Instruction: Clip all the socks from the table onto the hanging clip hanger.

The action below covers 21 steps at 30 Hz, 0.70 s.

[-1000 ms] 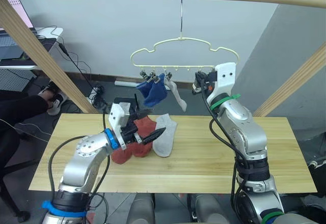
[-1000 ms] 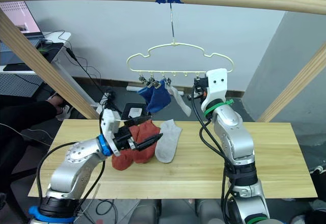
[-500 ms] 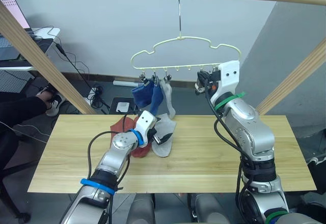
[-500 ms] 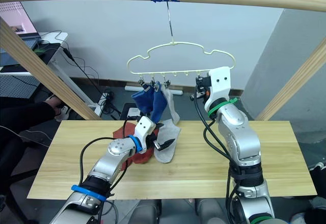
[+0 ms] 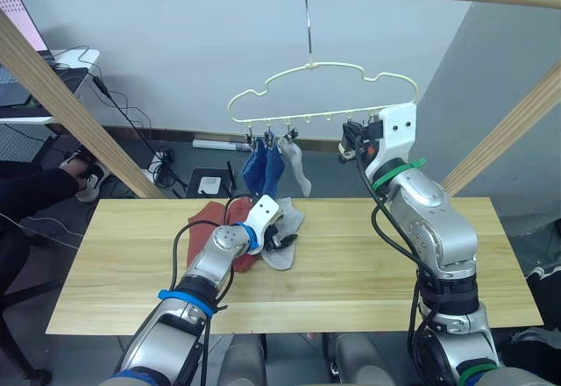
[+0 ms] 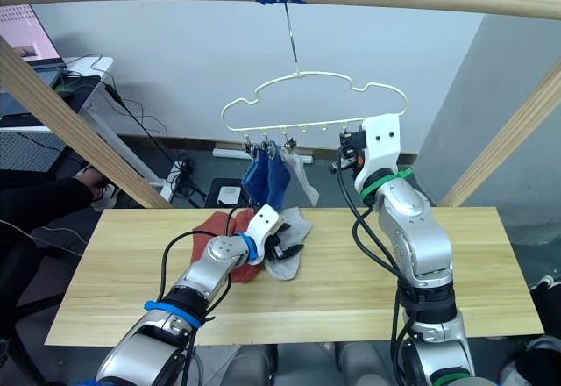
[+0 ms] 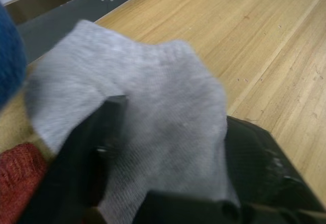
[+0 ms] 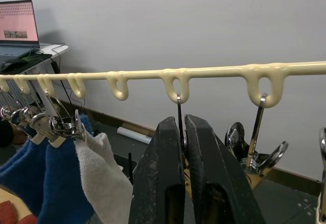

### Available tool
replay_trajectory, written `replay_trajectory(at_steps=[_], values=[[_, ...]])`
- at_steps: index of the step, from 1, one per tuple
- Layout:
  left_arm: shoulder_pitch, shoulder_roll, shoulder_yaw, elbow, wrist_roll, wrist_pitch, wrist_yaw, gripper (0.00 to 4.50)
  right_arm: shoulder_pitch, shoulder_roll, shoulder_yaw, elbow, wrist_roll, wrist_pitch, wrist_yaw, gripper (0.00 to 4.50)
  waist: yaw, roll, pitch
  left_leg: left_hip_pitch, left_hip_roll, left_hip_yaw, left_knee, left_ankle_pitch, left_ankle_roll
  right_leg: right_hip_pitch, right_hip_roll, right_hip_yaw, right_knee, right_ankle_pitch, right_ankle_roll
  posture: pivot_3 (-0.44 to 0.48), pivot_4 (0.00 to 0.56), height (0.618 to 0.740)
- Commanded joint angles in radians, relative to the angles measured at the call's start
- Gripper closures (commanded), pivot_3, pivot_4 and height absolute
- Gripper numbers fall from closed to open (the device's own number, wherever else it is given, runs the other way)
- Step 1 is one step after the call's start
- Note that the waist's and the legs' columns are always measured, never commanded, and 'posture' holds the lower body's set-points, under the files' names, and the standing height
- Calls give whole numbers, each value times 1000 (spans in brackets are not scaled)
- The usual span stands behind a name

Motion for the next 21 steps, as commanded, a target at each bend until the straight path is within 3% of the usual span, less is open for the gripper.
replay_trajectory(at_steps=[1,8,11,15,21], values=[[24,-2,-9,-20,9,-35,-8,2347,-4,-11,-24,-29,10,4,-5,4500,-1,0,0,0,0,0,0,0,0,0,0,0,0,0,0,-95,221,740],[80,11,-3,-110,-4,-66,-32,4459,-4,-18,-23,-24,12,1,1,4500,-1,0,0,0,0,0,0,0,0,0,0,0,0,0,0,-85,216,740],[117,20,4,-180,-27,-86,-64,4486,-1,-22,-25,-27,17,5,6,4500,-1,0,0,0,0,0,0,0,0,0,0,0,0,0,0,-79,210,740],[188,77,58,-388,-119,-276,-132,4486,-14,-19,-109,-46,143,163,32,4500,0,0,0,0,1,0,0,0,0,0,0,0,0,0,0,-78,209,740],[186,106,121,-436,-157,-517,-99,4486,-82,18,-301,-66,330,401,-34,4500,8,0,0,2,0,0,0,0,0,2,-1,0,0,0,0,-78,208,740]])
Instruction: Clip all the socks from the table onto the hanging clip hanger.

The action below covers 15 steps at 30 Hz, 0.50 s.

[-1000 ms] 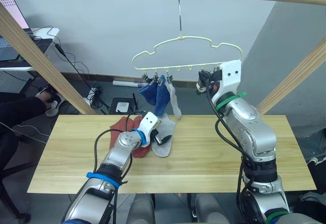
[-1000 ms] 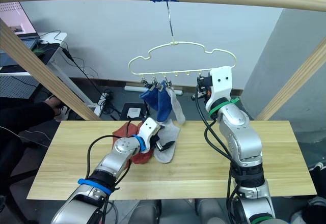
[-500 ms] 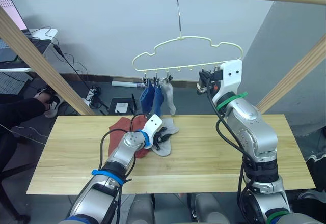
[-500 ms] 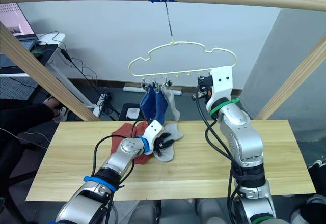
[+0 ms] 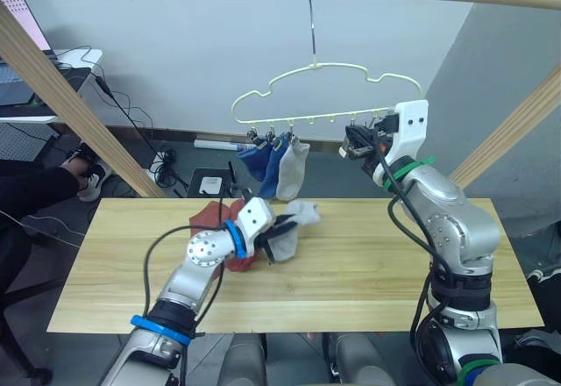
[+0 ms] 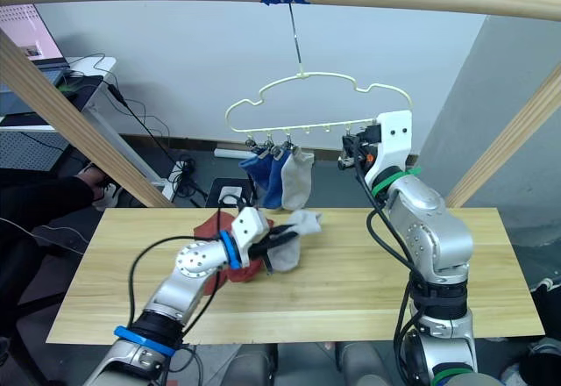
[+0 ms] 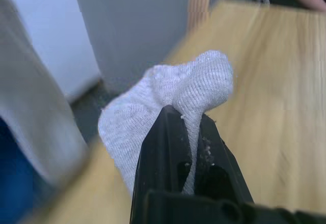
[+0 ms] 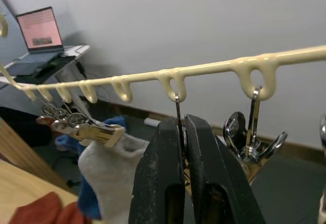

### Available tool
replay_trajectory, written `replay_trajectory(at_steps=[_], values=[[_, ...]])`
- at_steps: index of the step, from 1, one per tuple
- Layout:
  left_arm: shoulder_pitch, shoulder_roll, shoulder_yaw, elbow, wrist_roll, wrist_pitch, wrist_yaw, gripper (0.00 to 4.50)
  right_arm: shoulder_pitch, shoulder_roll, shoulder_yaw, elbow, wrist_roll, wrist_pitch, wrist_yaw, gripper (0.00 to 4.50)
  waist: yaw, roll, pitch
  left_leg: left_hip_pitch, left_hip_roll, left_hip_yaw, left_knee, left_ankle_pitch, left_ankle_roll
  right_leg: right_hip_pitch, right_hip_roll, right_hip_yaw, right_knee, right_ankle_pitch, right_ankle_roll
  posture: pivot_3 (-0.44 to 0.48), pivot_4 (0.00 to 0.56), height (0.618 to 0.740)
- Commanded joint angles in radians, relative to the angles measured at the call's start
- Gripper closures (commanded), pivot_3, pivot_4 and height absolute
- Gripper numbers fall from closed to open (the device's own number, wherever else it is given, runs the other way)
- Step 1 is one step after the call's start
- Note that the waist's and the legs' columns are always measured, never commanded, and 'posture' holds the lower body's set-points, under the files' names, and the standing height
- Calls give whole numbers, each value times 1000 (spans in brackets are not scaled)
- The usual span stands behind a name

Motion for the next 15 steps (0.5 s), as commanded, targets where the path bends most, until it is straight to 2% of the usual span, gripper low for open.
replay_trajectory(at_steps=[1,4,8,15], values=[[-6,-4,33,-27,-33,-157,24,4486,-50,44,-167,-22,130,184,-85,4500,1,0,0,0,0,0,0,0,0,0,0,0,0,0,0,-78,208,740],[-24,-21,37,-3,-26,-207,49,4486,-133,130,-328,-9,238,328,-191,4500,2,0,0,-1,0,0,0,0,0,-1,0,0,0,0,0,-81,213,740],[-52,-51,32,18,0,-240,92,4486,-231,214,-480,-7,337,499,-280,4500,3,0,0,-2,0,0,0,0,0,-2,0,-1,0,0,0,-85,212,740],[-90,-85,36,24,36,-294,175,4486,-308,280,-601,-28,364,657,-343,4500,-1,0,0,-4,0,0,-1,0,0,-4,0,0,0,0,0,-87,218,740]])
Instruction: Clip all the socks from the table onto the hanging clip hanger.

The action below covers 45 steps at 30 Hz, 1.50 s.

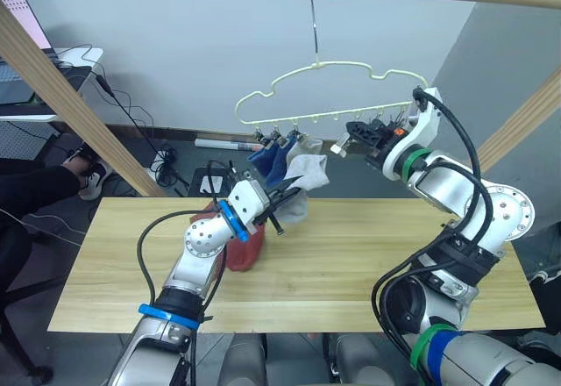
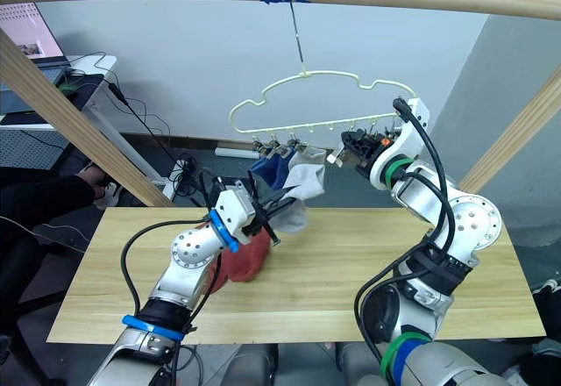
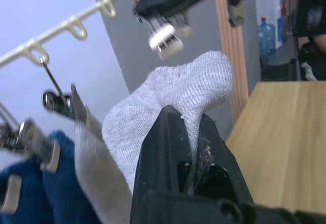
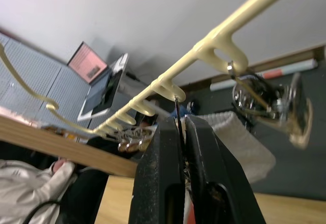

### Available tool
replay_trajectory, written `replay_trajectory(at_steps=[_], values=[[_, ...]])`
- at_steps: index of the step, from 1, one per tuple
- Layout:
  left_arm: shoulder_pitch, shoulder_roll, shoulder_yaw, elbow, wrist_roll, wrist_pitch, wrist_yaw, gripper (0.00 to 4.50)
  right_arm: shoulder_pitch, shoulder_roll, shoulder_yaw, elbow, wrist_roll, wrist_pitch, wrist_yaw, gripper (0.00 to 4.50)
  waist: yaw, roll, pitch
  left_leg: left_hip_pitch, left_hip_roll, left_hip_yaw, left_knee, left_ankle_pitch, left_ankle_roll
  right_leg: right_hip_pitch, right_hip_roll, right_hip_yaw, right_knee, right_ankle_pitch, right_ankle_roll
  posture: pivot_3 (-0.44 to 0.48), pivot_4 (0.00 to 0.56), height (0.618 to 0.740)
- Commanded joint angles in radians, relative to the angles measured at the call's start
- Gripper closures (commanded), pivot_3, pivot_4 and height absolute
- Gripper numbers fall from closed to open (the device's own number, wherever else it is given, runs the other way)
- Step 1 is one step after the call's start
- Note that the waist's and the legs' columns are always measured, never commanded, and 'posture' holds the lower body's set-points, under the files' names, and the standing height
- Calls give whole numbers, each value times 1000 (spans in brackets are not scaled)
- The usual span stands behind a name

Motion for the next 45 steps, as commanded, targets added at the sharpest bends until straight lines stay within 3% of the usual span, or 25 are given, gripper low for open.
replay_trajectory(at_steps=[1,19,45], values=[[-13,-9,5,-12,3,-49,34,4486,-29,29,-47,-36,10,47,-33,4500,-1,0,0,0,0,0,0,0,0,0,0,0,0,0,0,-87,218,740],[-43,-36,-31,21,1,-44,43,4486,-75,102,-94,-19,79,51,-134,4500,-3,0,0,-3,0,0,0,0,0,-3,0,0,0,0,0,-96,221,740],[-146,-110,-51,79,16,-57,56,4486,-44,112,-43,13,185,15,-218,4500,-18,0,0,-5,0,0,0,0,0,-5,0,0,0,0,0,-94,219,740]])
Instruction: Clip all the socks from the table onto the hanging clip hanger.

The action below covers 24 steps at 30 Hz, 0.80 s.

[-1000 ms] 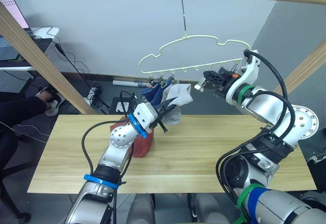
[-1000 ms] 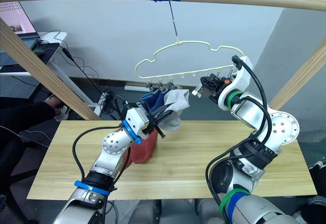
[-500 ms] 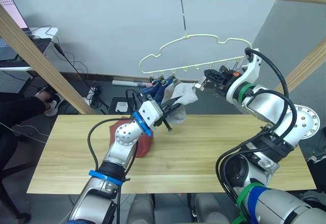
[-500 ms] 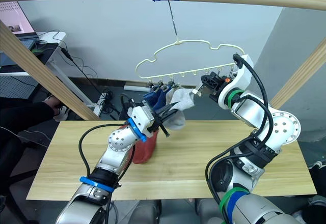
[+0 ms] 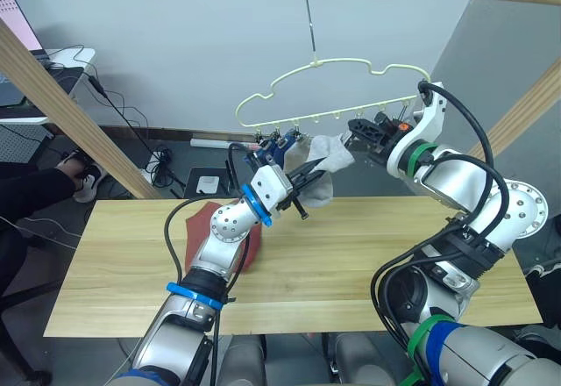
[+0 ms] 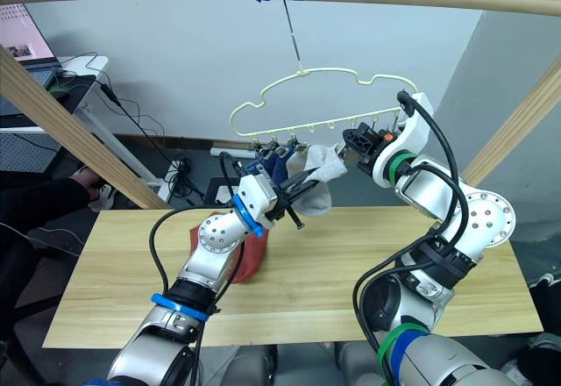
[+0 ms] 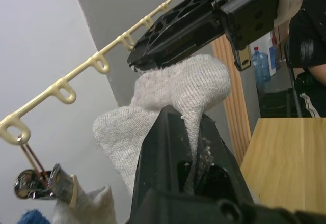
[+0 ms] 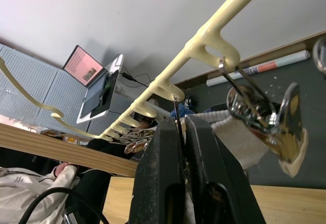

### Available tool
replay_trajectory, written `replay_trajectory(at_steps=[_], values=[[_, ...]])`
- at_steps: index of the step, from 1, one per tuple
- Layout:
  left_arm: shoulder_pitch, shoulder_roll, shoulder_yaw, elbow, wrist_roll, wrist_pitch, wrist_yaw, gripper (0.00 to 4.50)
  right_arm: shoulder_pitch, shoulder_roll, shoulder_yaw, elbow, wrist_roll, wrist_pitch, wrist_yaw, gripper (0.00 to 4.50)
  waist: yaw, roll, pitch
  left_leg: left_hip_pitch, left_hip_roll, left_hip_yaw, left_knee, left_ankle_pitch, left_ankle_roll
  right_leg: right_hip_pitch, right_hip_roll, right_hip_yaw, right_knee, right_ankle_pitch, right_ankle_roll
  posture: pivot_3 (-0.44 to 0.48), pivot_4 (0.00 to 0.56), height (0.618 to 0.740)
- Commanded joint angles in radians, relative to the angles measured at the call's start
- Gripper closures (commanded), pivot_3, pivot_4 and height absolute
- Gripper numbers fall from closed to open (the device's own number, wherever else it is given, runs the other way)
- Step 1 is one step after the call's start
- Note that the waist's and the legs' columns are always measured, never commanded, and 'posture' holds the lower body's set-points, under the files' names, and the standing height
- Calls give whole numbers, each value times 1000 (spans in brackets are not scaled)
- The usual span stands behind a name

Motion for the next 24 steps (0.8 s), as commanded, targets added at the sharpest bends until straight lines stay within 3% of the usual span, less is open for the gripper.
replay_trajectory(at_steps=[1,6,10,19,24], values=[[-19,-11,-8,-15,-4,-19,12,4486,5,102,10,-8,28,-12,-17,4500,0,0,0,0,0,0,0,0,0,0,0,0,0,0,0,-94,219,740],[-20,-11,-7,-13,-4,-21,10,4486,19,88,31,-5,50,-23,-25,4500,-1,0,0,-4,0,0,0,0,0,-4,0,0,1,0,0,-94,219,740],[-22,-11,-7,-12,-2,-22,10,4500,26,80,43,-2,68,-30,-28,3317,-2,0,0,-5,0,0,0,0,0,-6,0,0,1,0,0,-91,217,740],[-13,-3,-4,-14,7,-13,15,4500,46,42,35,-11,91,-4,-22,176,-4,0,0,-5,0,1,0,0,0,-6,0,0,1,0,0,-84,215,740],[3,13,5,-12,14,6,28,4500,94,-50,25,-25,164,24,-15,76,-4,0,0,-5,0,0,0,0,0,-6,0,0,1,0,0,-88,212,740]])
